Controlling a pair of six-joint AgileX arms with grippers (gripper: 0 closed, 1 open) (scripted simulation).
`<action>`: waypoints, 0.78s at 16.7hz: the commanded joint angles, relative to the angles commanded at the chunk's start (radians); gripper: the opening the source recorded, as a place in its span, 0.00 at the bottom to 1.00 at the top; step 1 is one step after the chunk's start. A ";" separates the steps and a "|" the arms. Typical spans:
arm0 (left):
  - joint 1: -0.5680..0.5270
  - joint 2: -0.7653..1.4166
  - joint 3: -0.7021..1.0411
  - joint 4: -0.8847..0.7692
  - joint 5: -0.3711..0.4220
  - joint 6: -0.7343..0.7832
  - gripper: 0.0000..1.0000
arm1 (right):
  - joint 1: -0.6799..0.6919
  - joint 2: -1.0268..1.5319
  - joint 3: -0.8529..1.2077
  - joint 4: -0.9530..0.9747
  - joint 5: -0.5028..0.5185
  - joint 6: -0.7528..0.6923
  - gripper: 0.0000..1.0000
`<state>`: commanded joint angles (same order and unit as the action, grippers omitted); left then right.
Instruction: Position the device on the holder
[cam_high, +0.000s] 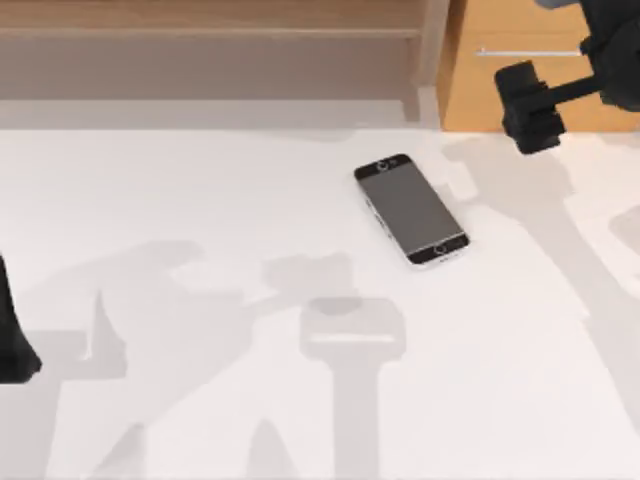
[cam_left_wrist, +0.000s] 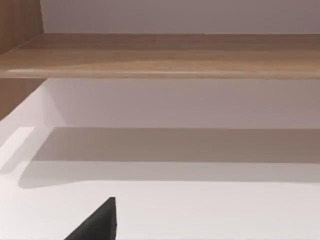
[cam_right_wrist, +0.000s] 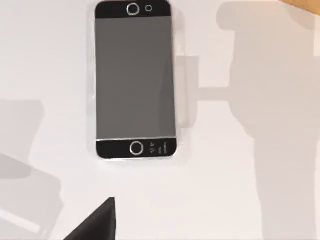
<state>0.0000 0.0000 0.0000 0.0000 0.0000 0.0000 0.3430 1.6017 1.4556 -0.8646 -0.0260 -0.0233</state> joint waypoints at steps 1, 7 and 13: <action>0.000 0.000 0.000 0.000 0.000 0.000 1.00 | 0.016 0.098 0.095 -0.050 0.002 0.005 1.00; 0.000 0.000 0.000 0.000 0.000 0.000 1.00 | 0.086 0.610 0.597 -0.306 0.020 0.043 1.00; 0.000 0.000 0.000 0.000 0.000 0.000 1.00 | 0.115 0.892 0.886 -0.443 0.036 0.076 1.00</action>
<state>0.0000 0.0000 0.0000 0.0000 0.0000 0.0000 0.4580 2.4938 2.3415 -1.3077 0.0104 0.0523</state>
